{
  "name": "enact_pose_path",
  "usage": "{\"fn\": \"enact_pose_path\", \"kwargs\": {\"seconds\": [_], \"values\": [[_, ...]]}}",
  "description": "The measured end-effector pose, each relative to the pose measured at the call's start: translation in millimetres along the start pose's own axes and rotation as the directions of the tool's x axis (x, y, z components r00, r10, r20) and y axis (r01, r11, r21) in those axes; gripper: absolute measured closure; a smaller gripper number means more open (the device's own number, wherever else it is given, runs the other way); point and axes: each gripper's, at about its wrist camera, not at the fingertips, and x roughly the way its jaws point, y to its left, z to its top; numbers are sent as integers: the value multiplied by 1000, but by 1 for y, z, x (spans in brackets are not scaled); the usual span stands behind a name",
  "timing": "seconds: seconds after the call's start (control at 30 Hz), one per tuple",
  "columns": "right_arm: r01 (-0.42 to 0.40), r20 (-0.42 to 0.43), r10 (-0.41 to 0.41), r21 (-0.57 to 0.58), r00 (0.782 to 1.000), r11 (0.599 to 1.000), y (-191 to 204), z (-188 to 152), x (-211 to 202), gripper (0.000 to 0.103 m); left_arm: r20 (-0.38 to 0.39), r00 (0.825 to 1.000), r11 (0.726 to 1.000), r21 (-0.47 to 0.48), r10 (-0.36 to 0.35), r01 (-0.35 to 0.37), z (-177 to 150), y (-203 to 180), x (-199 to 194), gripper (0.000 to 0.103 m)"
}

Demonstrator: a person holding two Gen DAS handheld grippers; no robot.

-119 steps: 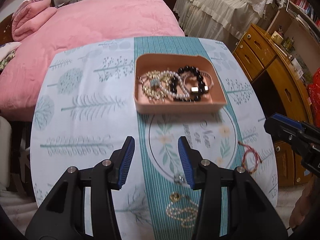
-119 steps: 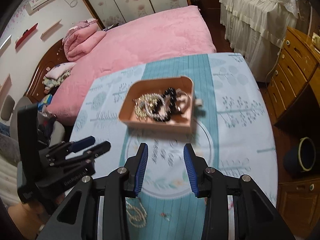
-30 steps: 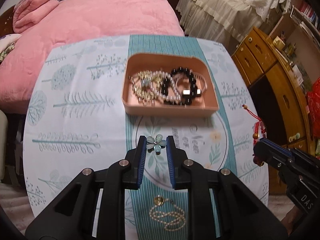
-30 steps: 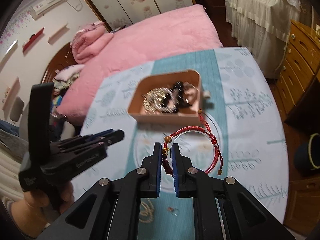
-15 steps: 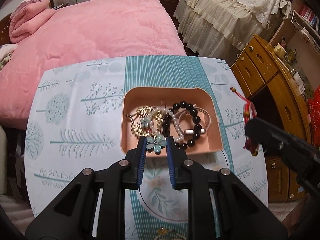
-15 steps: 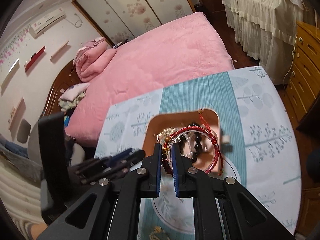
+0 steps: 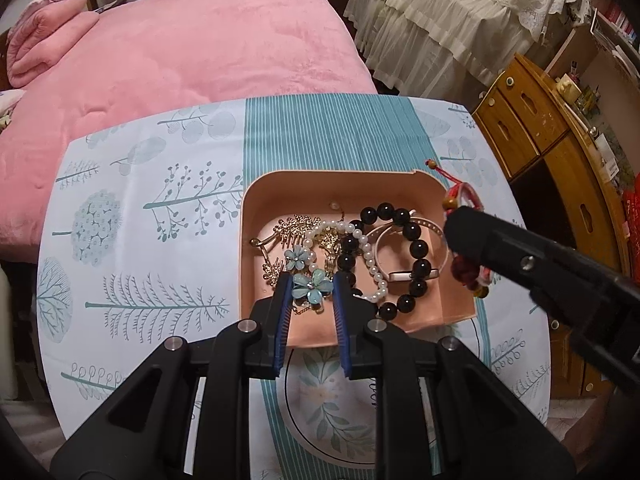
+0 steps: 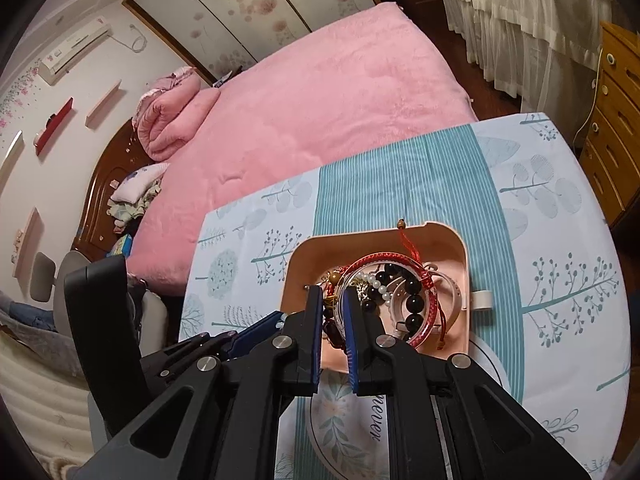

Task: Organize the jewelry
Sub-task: 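Carry flower charm and red bracelet over the pink tray and open both grippers, then move left tool to the gold coin pendant while right tool moves to red-stone ring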

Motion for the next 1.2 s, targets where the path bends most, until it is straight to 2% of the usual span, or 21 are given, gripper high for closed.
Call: {"fn": "enact_pose_path", "kwargs": {"seconds": [0.07, 0.1, 0.13, 0.2, 0.27, 0.33, 0.4, 0.43, 0.8, 1.2], "values": [[11, -18, -11, -5, 1000, 1000, 0, 0, 7, 89, -6, 1000, 1000, 6, 3, -3, 0, 0, 2, 86], [18, -21, -19, -5, 1000, 1000, 0, -1, 9, 80, -11, 1000, 1000, 7, 0, 1, 0, 0, 4, 85], [24, -19, -24, -5, 1000, 1000, -1, -2, 9, 65, -13, 1000, 1000, 6, 0, 0, -1, 0, 4, 85], [37, 8, -37, -13, 999, 999, 0, -3, 7, 52, -16, 1000, 1000, 7, 8, -8, -2, 0, 4, 84], [45, 22, -44, -26, 999, 999, 0, -3, 3, 52, -21, 1000, 1000, 8, 8, -8, -2, 1, 5, 81], [44, 23, -43, -27, 999, 999, 0, -4, 0, 52, -18, 1000, 1000, 4, 1, -1, -3, 1, 2, 69], [44, 25, -43, -30, 999, 999, -1, -6, -3, 52, -8, 1000, 1000, -2, 3, -3, -4, 2, -2, 49], [47, 26, -46, -34, 999, 998, -1, -7, -5, 52, 4, 1000, 1000, -8, 8, -8, -5, 2, -5, 48], [57, 20, -56, -58, 998, 997, -4, -34, -34, 52, 20, 999, 999, -38, 27, -26, -20, 0, -34, 48], [80, 6, -80, -82, 997, 993, -13, -90, -76, 52, 6, 999, 997, -64, 46, -46, -73, -6, -65, 48]]}}
